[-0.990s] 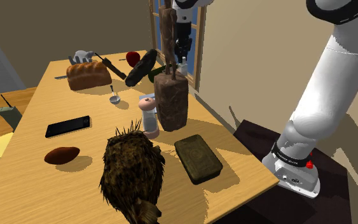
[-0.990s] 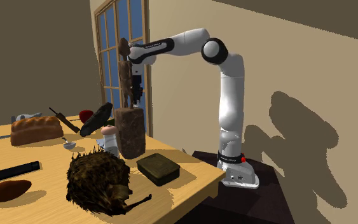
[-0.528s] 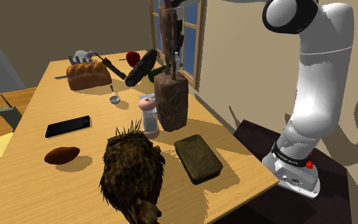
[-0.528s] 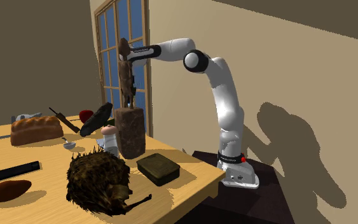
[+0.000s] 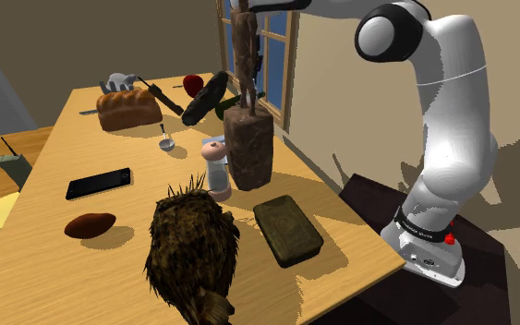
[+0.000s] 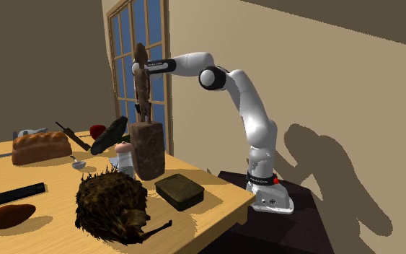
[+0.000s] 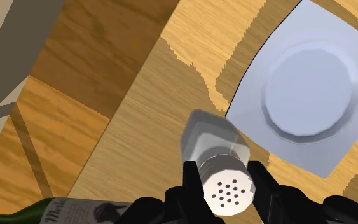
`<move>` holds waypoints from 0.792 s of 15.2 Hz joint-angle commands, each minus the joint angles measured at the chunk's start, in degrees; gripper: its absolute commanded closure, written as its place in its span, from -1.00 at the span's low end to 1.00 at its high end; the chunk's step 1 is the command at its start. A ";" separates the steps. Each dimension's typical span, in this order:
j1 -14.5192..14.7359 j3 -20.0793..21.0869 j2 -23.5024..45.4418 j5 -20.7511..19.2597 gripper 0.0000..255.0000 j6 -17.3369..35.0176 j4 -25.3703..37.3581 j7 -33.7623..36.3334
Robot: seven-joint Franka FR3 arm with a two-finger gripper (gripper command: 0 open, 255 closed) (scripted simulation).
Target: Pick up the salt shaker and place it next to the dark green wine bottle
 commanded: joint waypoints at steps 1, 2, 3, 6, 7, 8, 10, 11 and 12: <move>0.05 0.01 -0.40 0.00 1.00 1.73 -2.08 0.04; 0.05 0.01 -0.54 -0.01 1.00 2.58 -3.07 0.04; 0.05 0.01 -0.65 -0.01 1.00 3.42 -4.03 0.04; 0.06 0.01 -0.87 0.00 1.00 5.86 -6.69 0.03; 0.06 0.02 -0.91 0.00 1.00 6.65 -7.52 0.02; 0.07 0.02 -0.92 0.00 1.00 7.43 -8.32 0.02; 0.07 0.02 -0.91 0.00 1.00 8.96 -9.83 0.01; 0.07 0.02 -0.87 0.00 1.00 9.72 -10.55 0.01; 0.07 0.02 -0.82 0.00 1.00 10.46 -11.24 0.01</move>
